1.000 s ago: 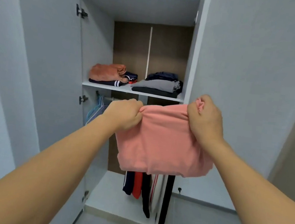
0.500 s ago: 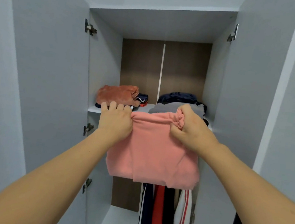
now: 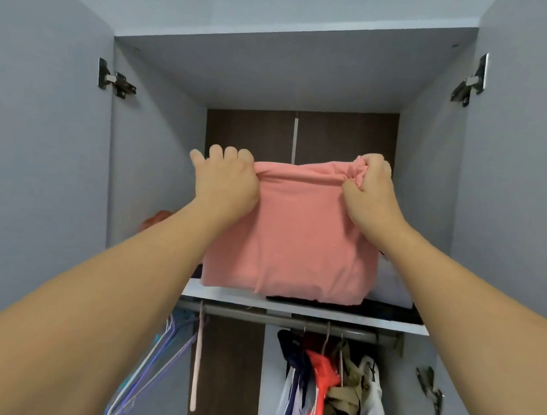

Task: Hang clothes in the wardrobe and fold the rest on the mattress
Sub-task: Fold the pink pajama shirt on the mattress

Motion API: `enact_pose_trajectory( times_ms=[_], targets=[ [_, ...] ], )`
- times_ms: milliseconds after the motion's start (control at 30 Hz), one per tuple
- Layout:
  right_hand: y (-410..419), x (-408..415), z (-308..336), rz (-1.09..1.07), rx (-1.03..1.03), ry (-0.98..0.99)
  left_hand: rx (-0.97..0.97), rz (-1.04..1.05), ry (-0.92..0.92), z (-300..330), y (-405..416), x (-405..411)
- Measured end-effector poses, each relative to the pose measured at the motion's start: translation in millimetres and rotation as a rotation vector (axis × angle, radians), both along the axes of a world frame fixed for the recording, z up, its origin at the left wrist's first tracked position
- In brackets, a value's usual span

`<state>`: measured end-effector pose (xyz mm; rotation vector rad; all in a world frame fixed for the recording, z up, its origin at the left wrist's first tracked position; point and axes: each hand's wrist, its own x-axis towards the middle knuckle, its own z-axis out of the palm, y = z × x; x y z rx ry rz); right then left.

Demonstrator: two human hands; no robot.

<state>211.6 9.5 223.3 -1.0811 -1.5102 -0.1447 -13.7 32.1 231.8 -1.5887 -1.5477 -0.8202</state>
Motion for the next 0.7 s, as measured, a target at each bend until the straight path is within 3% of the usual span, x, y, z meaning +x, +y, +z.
enact_pose_trajectory(
  times_ms=[400, 700],
  targets=[
    [187, 14, 48, -0.355, 0.150, 0.243, 0.093, -0.175, -0.027, 64, 210, 46],
    [315, 83, 85, -0.539, 0.116, 0.087, -0.066, -0.230, -0.077, 87, 341, 121]
  ],
)
